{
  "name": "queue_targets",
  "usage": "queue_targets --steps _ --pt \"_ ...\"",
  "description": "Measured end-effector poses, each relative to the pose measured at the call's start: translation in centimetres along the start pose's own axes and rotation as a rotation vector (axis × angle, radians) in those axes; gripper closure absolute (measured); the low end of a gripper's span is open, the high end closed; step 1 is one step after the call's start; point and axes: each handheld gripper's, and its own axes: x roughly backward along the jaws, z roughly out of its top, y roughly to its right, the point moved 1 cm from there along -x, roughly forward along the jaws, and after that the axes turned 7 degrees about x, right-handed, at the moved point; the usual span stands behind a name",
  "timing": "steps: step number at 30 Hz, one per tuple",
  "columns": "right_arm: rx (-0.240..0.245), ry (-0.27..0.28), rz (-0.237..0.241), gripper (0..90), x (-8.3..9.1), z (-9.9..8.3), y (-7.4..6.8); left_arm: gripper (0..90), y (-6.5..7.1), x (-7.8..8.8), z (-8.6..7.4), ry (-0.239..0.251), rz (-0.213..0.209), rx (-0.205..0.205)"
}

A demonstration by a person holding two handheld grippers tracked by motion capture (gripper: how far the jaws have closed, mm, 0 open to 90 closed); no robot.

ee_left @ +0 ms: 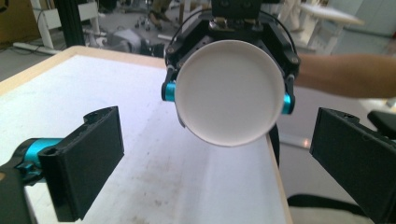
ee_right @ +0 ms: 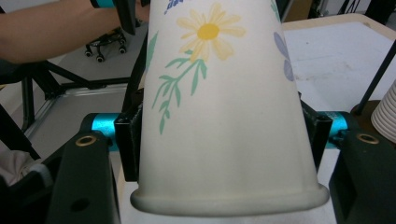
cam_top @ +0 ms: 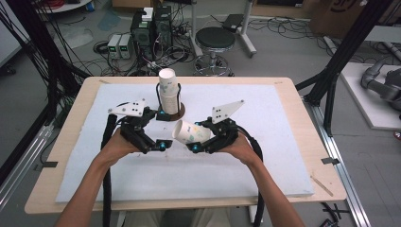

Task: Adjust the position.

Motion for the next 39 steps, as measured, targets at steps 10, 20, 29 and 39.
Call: queue_targets --steps 10,20,29,39 --pt "-0.002 -0.072 -0.005 35.2 -0.1 0.4 0.0 2.8 0.7 1.0 0.8 -0.180 0.033 -0.030" --pt "0.009 -0.214 -0.003 35.1 -0.7 1.4 -0.2 2.8 1.2 1.3 1.4 -0.405 0.104 -0.051" --pt "0.035 -0.344 0.003 34.8 -1.4 2.4 -0.4 2.9 1.1 0.9 1.2 -0.600 0.149 -0.042" --pt "0.058 -0.496 0.033 34.8 -2.9 2.8 -0.6 12.4 1.6 -0.2 1.5 -0.673 0.108 -0.056"
